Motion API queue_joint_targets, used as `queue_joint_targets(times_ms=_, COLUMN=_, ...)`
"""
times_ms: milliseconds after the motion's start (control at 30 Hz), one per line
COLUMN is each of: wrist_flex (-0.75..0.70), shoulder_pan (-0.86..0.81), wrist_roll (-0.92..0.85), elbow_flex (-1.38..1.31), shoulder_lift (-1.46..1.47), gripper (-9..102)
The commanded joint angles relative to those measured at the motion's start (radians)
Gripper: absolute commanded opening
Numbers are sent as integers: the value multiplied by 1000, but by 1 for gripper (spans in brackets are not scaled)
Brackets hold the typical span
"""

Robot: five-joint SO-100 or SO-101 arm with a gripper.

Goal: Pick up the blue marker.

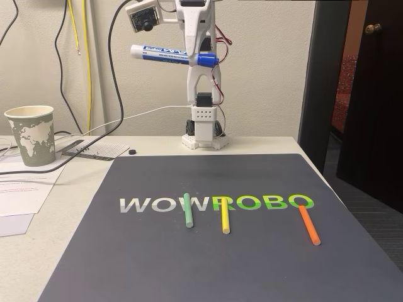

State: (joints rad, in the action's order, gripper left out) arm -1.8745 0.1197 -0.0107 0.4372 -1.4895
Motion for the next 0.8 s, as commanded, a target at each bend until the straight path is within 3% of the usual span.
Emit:
queue_joint_targets(times_ms=0, wrist_flex=-144, shoulder_pan=15, wrist_roll=6, elbow_flex=2, shoulder_lift=-12, gripper=0)
queue_joint_targets(times_ms=767, wrist_flex=-91, shoulder_pan=26, wrist_roll=29, elbow_flex=2, shoulder_lift=-11, gripper=0)
